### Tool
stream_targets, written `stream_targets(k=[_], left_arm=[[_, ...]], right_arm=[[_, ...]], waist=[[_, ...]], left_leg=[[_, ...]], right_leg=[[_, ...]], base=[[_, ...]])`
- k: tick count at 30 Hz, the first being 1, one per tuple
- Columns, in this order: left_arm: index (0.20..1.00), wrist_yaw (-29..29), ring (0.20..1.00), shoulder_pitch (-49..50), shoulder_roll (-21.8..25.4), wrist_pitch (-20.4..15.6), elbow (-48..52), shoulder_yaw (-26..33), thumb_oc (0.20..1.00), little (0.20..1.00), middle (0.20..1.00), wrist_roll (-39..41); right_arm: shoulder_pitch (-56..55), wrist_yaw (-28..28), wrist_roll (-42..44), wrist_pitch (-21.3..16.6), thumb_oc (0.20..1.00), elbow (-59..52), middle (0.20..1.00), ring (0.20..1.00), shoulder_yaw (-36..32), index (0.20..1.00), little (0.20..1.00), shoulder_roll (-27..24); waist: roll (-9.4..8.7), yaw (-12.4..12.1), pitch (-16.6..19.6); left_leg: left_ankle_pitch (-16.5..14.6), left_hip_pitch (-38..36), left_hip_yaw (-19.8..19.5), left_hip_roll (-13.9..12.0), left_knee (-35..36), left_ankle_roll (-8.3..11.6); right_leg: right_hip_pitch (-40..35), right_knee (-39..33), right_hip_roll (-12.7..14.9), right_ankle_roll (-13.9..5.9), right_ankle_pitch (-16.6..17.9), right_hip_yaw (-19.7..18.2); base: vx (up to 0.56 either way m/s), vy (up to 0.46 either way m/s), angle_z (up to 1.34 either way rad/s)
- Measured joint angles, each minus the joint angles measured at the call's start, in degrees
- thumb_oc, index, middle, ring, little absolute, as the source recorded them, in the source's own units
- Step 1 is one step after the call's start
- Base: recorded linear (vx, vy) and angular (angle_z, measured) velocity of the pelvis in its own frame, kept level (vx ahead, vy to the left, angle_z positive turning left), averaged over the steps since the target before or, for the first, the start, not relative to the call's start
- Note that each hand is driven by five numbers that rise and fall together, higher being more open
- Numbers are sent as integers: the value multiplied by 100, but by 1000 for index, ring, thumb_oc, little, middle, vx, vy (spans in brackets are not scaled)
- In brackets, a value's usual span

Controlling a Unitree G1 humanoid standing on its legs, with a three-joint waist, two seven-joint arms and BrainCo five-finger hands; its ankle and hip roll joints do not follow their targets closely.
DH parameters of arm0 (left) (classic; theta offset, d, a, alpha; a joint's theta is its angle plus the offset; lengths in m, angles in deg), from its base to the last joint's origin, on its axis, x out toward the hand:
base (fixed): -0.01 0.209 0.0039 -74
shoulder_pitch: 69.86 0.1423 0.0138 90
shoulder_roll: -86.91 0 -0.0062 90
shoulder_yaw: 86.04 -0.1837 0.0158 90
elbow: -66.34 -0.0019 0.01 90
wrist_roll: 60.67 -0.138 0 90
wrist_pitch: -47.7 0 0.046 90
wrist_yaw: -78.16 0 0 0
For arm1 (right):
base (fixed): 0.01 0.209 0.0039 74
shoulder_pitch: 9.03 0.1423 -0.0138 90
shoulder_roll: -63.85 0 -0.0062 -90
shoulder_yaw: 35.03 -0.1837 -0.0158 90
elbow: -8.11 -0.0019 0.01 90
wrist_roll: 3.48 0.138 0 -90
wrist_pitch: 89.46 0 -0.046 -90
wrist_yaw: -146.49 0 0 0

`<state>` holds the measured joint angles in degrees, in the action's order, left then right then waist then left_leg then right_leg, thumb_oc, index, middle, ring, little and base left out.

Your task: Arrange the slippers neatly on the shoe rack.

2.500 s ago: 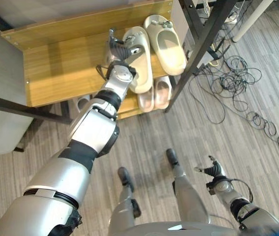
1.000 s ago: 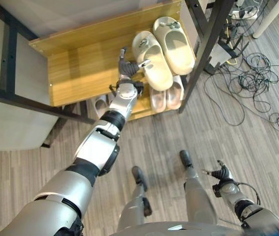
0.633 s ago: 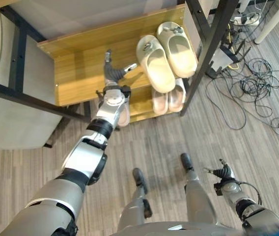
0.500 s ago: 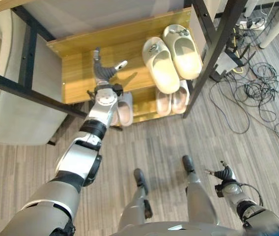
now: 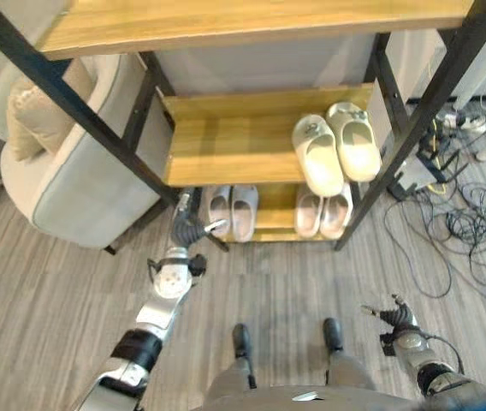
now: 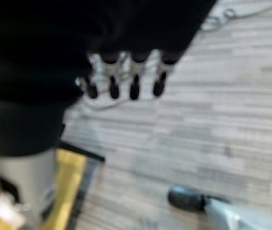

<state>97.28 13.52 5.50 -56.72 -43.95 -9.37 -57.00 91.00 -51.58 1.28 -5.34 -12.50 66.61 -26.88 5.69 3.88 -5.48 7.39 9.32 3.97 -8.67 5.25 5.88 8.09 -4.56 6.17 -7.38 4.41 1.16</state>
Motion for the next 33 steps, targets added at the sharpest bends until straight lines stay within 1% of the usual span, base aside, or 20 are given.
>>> stream_targets(k=[2, 3, 4, 6, 7, 8, 9, 11, 12, 14, 15, 17, 19, 20, 21, 23, 25, 27, 31, 33], left_arm=[[1000, -49, 1000, 133, 67, -4, 40, 17, 1000, 1000, 1000, -112], [1000, -60, 1000, 310, 78, -15, 40, 129, 1000, 1000, 1000, -259], [1000, -58, 1000, 368, 76, -9, 37, 146, 1000, 1000, 1000, -289], [1000, -101, 1000, 619, 64, -23, -26, 207, 1000, 1000, 1000, -524], [1000, -130, 1000, 647, 36, -11, -119, 242, 1000, 1000, 1000, -565], [1000, -138, 1000, 817, -16, -26, -359, 320, 1000, 1000, 1000, -639], [1000, -137, 1000, 855, -81, -10, -566, 419, 1000, 1000, 1000, -687], [1000, -144, 1000, 990, -120, 51, -918, 435, 1000, 1000, 1000, -729], [1000, -167, 1000, 1170, -162, 50, -1240, 429, 1000, 1000, 1000, -788], [1000, -211, 1000, 1213, -250, 94, -1777, 420, 1000, 1000, 1000, -952], [1000, -302, 1000, 1290, -356, 182, -2216, 407, 1000, 1000, 1000, -990], [1000, -340, 1000, 1502, -567, 236, -2778, 334, 1000, 1000, 1000, -992], [1000, -377, 1000, 1438, -851, 271, -3700, 312, 1000, 1000, 1000, -995], [1000, -374, 1000, 1505, -985, 293, -4171, 195, 1000, 1000, 1000, -1040], [1000, -375, 1000, 1529, -1165, 312, -4892, -43, 1000, 1000, 1000, -1274], [1000, -314, 1000, 1557, -1223, 386, -5081, 39, 1000, 1000, 1000, -1261], [1000, -316, 1000, 1658, -1221, 492, -5157, 20, 1000, 1000, 1000, -1465], [1000, -331, 1000, 1561, -1237, 546, -5336, 57, 1000, 1000, 1000, -1579], [1000, -375, 1000, 1498, -1232, 654, -5346, 56, 1000, 1000, 1000, -1826], [1000, -375, 1000, 1461, -1233, 677, -5312, 55, 1000, 1000, 1000, -1897]], right_arm=[[-139, 3, -7, 2, 1000, 40, 1000, 1000, -2, 1000, 1000, -9], [-179, 22, -41, 14, 1000, 50, 1000, 1000, -2, 1000, 1000, -3], [-203, 25, -52, 11, 1000, 47, 1000, 1000, -3, 1000, 1000, -8], [-216, 84, -53, 13, 1000, 121, 1000, 1000, -54, 1000, 1000, 11], [-264, 113, -52, 15, 1000, 129, 1000, 1000, -97, 1000, 1000, 17], [-337, 178, -52, 14, 1000, 138, 1000, 1000, -174, 1000, 1000, 31], [-375, 205, -51, 16, 1000, 139, 1000, 1000, -216, 1000, 1000, 40], [-446, 234, -51, 22, 1000, 151, 1000, 1000, -217, 1000, 1000, 36], [-499, 265, -58, 39, 1000, 145, 1000, 1000, -210, 1000, 1000, 38], [-576, 301, -75, 50, 1000, 145, 1000, 1000, -191, 1000, 1000, 41], [-641, 333, -112, 49, 1000, 147, 1000, 1000, -192, 1000, 1000, 42], [-671, 370, -126, 50, 1000, 141, 1000, 1000, -183, 1000, 1000, 62], [-720, 403, -233, 45, 1000, 109, 1000, 1000, -135, 1000, 1000, 85], [-777, 412, -280, 39, 1000, 52, 1000, 1000, -54, 1000, 1000, 100], [-896, 433, -343, 9, 1000, -18, 1000, 1000, 85, 1000, 1000, 109], [-977, 433, -417, 5, 1000, -32, 1000, 1000, 191, 1000, 1000, 92], [-1001, 438, -505, -6, 1000, -51, 1000, 1000, 289, 1000, 1000, 110], [-999, 443, -522, -13, 1000, -122, 1000, 1000, 381, 1000, 1000, 176], [-995, 446, -618, -17, 1000, -283, 1000, 1000, 473, 1000, 1000, 261], [-996, 446, -620, -37, 1000, -333, 1000, 1000, 522, 1000, 1000, 269]], waist=[[4, -57, 148], [21, -102, 249], [22, -91, 260], [26, -155, 273], [14, -140, 325], [6, -185, 430], [-3, -169, 458], [-36, -189, 501], [-59, -259, 539], [-94, -272, 572], [-136, -304, 639], [-182, -366, 687], [-186, -356, 734], [-209, -346, 778], [-225, -347, 796], [-231, -368, 794], [-227, -368, 795], [-221, -358, 794], [-227, -397, 813], [-224, -425, 817]], left_leg=[[-33, -39, -9, -2, 5, 4], [-38, -64, -39, -3, 3, 10], [-38, -103, -44, -5, 1, 10], [-42, -227, -107, -6, 2, 14], [-50, -251, -122, -7, 2, 18], [-61, -256, -161, -9, 14, 22], [-66, -305, -172, -12, 20, 25], [-100, -378, -174, -13, 25, 23], [-141, -421, -193, -13, 26, 23], [-150, -494, -251, -11, 26, 24], [-155, -505, -296, -10, 26, 31], [-158, -503, -328, -6, 26, 37], [-158, -534, -386, 13, 25, 35], [-159, -534, -433, 22, 26, 34], [-159, -542, -451, 23, 20, 34], [-159, -536, -467, 24, 21, 35], [-160, -543, -466, 25, 26, 37], [-162, -603, -473, 25, 26, 39], [-176, -643, -532, 25, 26, 48], [-175, -638, -606, 32, 25, 48]], right_leg=[[-83, -56, 1, 2, 1, 36], [-125, -57, -3, -1, -5, 62], [-166, -56, -6, -4, -8, 63], [-331, -58, -10, 5, -14, 122], [-363, -58, -12, 18, -35, 131], [-396, -59, -15, 5, -78, 183], [-442, -61, -16, 6, -95, 204], [-499, -81, -15, 20, -123, 222], [-594, -83, -16, 32, -134, 250], [-666, -84, -15, 23, -165, 298], [-692, -85, -18, 50, -185, 328], [-733, -83, -17, 56, -197, 397], [-796, -84, -2, 52, -219, 448], [-816, -84, 1, 59, -236, 478], [-844, -82, -1, 67, -260, 517], [-857, -81, -1, 72, -265, 545], [-870, -82, 1, 68, -263, 546], [-933, -83, -2, 63, -263, 553], [-1009, -84, -1, 57, -286, 607], [-1039, -84, -1, 88, -317, 673]], base=[[39, -10, 8], [33, 1, 8], [37, 5, 7], [52, 1, 10], [58, 7, 16], [37, 23, 14], [32, 14, 13], [14, 18, 7], [21, 17, 9], [15, 5, 13], [1, 18, 13], [-5, 29, 16], [-16, 40, 17], [-28, 50, 17], [-16, 30, 16], [-11, 19, 9], [0, 0, 0], [0, 0, 0], [11, 6, 7], [5, 11, 13]])
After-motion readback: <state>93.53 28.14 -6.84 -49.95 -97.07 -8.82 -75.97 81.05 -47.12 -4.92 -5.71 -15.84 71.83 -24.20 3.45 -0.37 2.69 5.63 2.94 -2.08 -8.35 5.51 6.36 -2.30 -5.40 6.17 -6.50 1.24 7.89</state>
